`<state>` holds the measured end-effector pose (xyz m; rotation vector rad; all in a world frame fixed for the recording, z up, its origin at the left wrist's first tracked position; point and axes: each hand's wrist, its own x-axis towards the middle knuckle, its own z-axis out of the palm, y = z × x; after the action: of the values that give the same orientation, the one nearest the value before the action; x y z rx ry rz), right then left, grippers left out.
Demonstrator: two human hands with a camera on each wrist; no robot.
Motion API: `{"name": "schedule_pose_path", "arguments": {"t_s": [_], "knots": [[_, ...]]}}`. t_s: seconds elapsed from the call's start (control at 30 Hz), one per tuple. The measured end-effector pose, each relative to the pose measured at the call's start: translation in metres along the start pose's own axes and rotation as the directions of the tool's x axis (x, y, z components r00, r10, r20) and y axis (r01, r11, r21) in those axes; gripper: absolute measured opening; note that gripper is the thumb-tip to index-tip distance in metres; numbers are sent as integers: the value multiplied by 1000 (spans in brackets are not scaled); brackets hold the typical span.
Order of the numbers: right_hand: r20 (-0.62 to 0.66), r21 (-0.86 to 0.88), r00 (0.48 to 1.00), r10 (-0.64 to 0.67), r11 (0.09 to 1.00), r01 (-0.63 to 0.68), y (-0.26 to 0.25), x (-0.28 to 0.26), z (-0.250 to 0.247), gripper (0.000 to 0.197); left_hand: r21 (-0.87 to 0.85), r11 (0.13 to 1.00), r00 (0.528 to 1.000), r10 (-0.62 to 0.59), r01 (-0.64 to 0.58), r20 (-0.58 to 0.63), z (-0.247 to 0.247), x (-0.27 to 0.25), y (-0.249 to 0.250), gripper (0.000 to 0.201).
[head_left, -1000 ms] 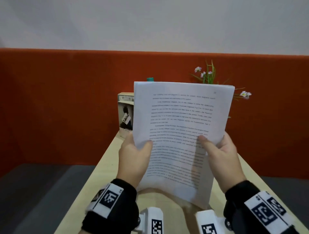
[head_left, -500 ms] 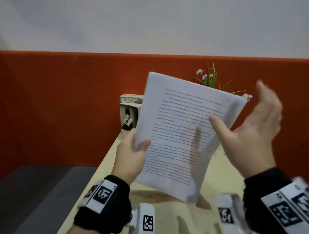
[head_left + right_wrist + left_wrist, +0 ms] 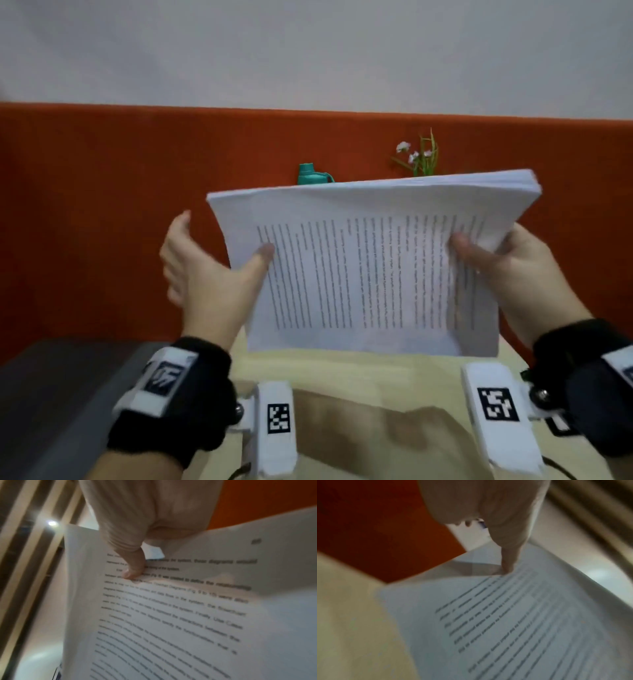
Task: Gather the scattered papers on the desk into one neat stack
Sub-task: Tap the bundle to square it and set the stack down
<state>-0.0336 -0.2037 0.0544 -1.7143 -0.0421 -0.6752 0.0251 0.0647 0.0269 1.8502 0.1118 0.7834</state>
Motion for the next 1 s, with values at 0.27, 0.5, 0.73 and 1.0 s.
{"name": "schedule_pose_path", "arguments": {"t_s": [0.27, 0.5, 0.73, 1.0], "knots": [[-77, 130, 993, 87, 989, -76, 43, -24, 7, 21, -389, 893, 909, -49, 225, 413, 5, -6, -22, 25], [-83, 141, 990, 118, 984, -106, 55, -30, 12, 16, -398, 897, 919, -23, 193, 394, 10, -11, -29, 21], [-99, 143, 968, 231, 966, -216, 77, -47, 14, 12, -328, 892, 890, -153, 312, 429, 17, -36, -55, 20], [-70, 120, 968, 243, 965, -233, 78, -43, 16, 18, -375, 896, 922, -88, 239, 377, 17, -30, -51, 18]]}}
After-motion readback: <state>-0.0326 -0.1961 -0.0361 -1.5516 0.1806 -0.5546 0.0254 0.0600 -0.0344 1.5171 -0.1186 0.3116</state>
